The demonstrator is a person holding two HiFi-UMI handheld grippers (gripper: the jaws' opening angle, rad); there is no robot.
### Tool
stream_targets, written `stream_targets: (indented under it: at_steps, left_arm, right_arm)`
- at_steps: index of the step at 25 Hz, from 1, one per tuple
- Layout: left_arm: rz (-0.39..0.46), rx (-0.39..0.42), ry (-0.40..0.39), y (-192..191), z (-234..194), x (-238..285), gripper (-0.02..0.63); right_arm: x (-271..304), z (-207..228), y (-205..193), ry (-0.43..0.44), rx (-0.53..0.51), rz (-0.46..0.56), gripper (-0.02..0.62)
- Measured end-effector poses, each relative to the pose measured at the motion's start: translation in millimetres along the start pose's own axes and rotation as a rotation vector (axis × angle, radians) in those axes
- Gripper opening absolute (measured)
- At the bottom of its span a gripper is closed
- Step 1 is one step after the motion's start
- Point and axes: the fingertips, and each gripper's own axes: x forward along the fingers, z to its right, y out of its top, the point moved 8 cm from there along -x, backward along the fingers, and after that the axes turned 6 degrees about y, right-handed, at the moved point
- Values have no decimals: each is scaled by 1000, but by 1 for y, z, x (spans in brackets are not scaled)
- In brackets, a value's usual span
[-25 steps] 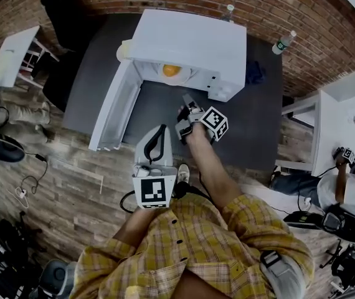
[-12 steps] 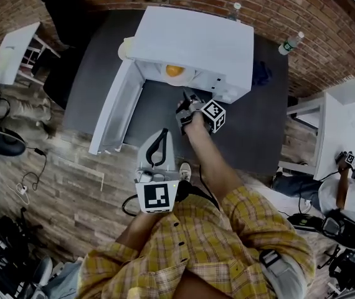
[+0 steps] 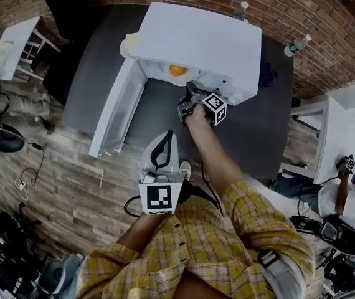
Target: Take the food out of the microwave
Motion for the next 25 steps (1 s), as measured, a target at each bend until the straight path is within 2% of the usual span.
stream_targets:
  at_steps: [14,16,19,25]
  left_arm:
    - [-42,-42,8,-11,-14,12,0]
    - [-51,-38,12,-13,-16,12,0]
    - [-75,-31,12,-16,-20,12,0]
    - [-63,-52,28,-14,-23,11,0]
  right_arm:
    - [22,13,1,-59,-19,27,112]
    - [24,13,1,-65,-20,30,104]
    - [26,12,1,-84,-20,45,58]
    - [28,13,1,-92,-24,50,52]
